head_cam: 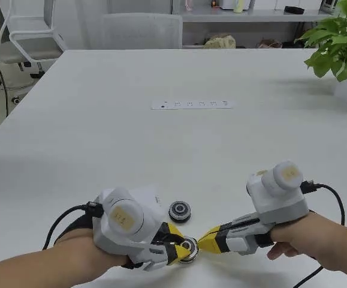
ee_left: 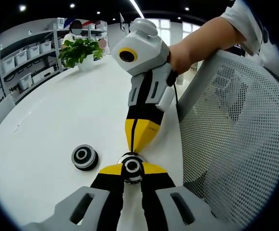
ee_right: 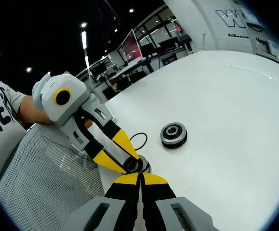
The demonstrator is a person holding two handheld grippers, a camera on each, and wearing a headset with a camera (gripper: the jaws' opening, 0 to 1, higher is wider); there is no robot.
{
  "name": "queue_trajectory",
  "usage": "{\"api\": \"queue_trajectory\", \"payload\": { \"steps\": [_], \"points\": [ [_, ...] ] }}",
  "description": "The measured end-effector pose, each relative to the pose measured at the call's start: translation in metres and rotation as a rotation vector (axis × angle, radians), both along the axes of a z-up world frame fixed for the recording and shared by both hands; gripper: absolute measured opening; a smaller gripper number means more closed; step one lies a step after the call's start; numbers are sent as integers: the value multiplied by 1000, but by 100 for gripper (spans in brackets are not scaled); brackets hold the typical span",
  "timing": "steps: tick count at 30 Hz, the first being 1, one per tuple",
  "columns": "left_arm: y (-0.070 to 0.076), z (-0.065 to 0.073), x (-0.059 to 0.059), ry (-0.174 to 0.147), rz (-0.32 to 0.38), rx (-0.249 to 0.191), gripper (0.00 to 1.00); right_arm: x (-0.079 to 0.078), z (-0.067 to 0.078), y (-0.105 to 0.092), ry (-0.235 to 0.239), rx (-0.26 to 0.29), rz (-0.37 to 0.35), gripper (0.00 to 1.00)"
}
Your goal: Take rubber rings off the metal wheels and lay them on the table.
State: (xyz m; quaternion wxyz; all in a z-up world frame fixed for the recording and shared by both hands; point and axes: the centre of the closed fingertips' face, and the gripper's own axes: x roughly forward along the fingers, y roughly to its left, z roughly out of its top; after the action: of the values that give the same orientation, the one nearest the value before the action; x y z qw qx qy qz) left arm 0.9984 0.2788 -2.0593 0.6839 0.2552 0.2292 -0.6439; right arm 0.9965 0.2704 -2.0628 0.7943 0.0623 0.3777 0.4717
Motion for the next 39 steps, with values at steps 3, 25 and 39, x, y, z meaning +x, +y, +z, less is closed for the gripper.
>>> {"api": "queue_trajectory", "payload": {
  "steps": [3, 25, 39],
  "points": [
    [0, 0, 0, -2, 0, 2, 8, 0, 0, 1, 1, 3, 0, 0],
    [0, 0, -1, -5, 3, 9, 8, -1, 3, 6, -5, 7, 12, 0],
    [0, 0, -1, -5, 5, 11, 8, -2, 4, 10, -7, 11, 21, 0]
  ]
}}
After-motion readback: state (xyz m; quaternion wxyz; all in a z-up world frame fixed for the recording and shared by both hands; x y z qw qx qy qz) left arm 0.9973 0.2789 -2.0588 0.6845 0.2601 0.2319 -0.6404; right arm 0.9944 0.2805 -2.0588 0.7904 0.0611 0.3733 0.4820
